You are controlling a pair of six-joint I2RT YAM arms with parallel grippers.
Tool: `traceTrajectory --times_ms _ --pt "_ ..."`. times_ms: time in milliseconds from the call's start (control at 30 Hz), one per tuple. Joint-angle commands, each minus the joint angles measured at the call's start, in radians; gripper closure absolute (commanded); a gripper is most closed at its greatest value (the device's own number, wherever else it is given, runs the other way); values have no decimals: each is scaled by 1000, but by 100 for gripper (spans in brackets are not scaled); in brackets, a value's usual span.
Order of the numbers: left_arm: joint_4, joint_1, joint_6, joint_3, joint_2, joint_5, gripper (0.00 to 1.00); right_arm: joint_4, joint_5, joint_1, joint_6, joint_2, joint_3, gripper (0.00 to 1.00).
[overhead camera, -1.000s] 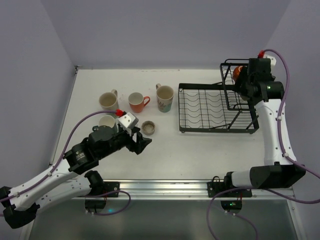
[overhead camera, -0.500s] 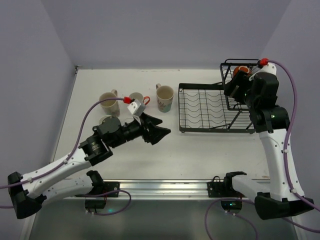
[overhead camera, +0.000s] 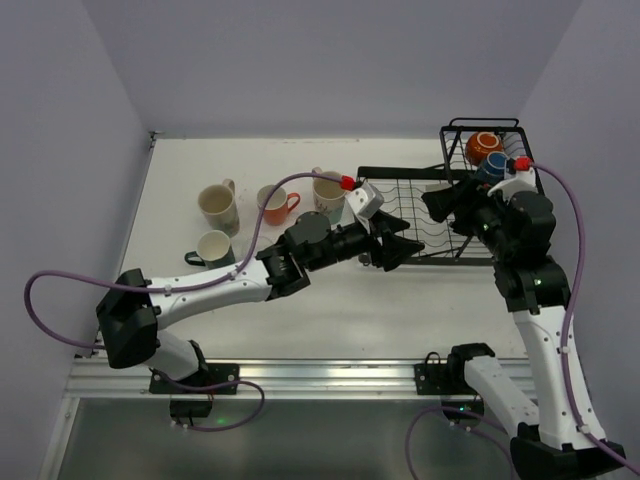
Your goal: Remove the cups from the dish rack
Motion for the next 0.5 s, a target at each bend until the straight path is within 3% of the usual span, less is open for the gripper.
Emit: traceTrajectory --times_ms 0,467 --pt "139 -17 104 62 35 -57 37 154 -157 2 92 -62 -68 60" --pt "144 -40 156 98 115 -123 39 221 -314 5 214 -160 -191 61"
